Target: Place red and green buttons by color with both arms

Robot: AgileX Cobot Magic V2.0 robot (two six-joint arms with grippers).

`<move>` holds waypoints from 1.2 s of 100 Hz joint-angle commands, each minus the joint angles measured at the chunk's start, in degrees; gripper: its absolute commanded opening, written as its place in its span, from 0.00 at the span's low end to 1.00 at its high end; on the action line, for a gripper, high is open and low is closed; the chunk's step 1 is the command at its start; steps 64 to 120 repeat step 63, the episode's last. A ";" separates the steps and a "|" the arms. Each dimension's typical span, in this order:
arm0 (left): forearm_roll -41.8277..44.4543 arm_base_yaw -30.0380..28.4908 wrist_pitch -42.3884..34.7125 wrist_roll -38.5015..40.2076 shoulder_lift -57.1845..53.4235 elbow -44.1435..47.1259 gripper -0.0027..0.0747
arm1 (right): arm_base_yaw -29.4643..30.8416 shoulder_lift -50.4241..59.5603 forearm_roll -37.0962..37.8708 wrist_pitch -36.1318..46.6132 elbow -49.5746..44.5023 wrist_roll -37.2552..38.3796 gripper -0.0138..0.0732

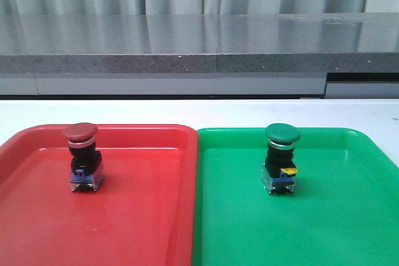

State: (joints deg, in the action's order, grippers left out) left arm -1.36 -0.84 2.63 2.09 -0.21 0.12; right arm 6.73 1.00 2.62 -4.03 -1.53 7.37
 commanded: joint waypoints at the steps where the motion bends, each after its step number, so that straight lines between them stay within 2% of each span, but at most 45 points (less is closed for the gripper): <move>1: -0.43 -0.12 -4.24 -0.03 -1.24 0.59 0.01 | 0.33 0.92 1.27 5.35 1.04 -0.02 0.09; 120: -0.43 -0.12 -4.24 -0.03 -1.24 0.59 0.01 | 0.33 0.92 1.32 6.55 1.04 -0.02 0.09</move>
